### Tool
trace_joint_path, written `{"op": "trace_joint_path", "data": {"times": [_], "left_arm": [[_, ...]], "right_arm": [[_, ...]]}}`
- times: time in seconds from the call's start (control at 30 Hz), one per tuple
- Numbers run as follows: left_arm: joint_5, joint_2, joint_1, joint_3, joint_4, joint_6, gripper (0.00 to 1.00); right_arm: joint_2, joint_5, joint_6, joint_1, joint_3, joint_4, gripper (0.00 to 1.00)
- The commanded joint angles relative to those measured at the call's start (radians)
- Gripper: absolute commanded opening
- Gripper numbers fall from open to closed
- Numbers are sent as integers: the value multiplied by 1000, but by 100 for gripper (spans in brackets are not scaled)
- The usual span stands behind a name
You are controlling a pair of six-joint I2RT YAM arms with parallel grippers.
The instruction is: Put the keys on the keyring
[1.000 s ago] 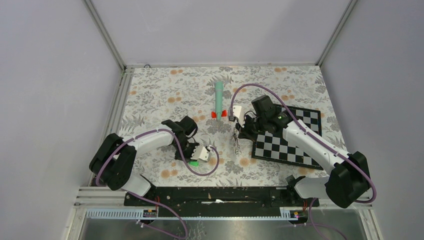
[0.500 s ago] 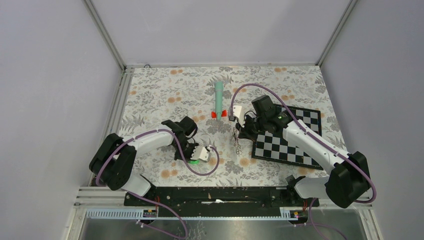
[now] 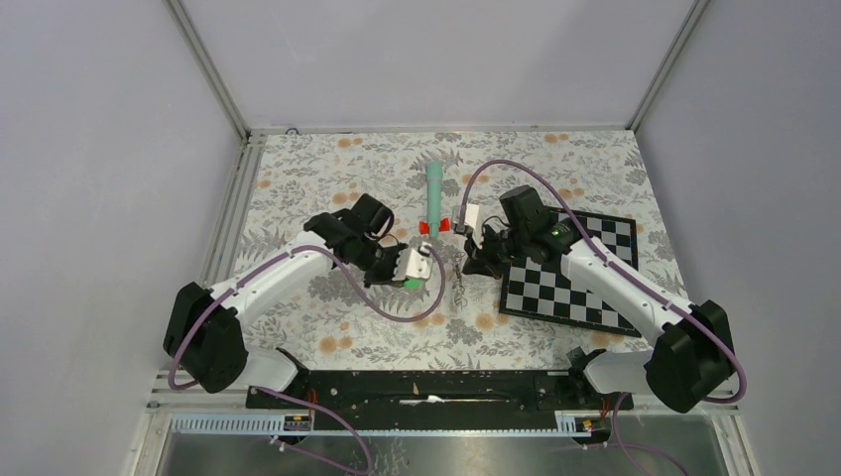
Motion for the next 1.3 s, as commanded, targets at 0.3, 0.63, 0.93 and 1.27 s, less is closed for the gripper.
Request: {"op": "trace_joint_path", "data": {"times": [0.3,0.63,0.93,1.27], "left_arm": [[248,-15,-4,164,172,-247,0],[101,6,-23,149,184,-193,0],[-206,53,-21,-55,105,-62,0],[-205,119,-21,-230,245,-66,0]], "right_arm": [[-32,-43,110,-4,-50,318,0],[-47,-22,50,-3,-62,287,0],[-114,64,-24,-11,-111,219,0],[-148,62,-24,-41,-146,190,0]]}}
